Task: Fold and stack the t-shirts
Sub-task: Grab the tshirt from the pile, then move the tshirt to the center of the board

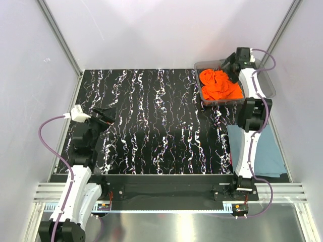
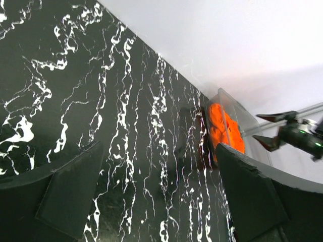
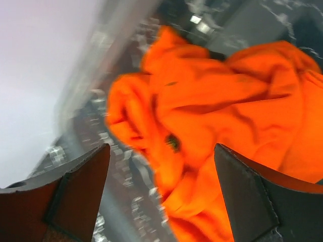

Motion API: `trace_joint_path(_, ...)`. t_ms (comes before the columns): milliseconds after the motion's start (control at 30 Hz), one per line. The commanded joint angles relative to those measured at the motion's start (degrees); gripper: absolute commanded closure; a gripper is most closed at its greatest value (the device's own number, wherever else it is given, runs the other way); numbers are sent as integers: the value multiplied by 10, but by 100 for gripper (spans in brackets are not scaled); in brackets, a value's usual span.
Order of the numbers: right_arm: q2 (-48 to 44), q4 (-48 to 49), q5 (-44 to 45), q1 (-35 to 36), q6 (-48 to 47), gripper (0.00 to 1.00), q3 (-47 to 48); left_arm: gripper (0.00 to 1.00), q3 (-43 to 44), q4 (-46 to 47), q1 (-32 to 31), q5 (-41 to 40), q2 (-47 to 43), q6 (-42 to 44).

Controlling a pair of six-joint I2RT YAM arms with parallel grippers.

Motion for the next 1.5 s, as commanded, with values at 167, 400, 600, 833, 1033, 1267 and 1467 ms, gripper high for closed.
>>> trace_joint_path(167,97,-72,79,15,-38,18,85,3,36,17,35,117,5,2)
trace_joint_path(400,139,-73,85,20,-71,71,169,6,95,-131,39,140,15,52)
trace_joint_path(600,42,-83,82,24,-100,100,188,1,175,-310,45,138,36,47)
trace_joint_path(833,-162,-91,67,101,-150,100,160,1,205,-424,57,160,9,-14)
trace_joint_path(1033,-297,-135,72,223,-151,100,148,3,229,-434,57,216,-30,-19)
trace_joint_path(1267,-473,-197,11,322,-107,79,-55,7,240,-434,57,276,-75,-34)
trace_joint_path(1467,-667,-101,-137,335,-83,1,-506,7,275,-479,57,259,-101,-52)
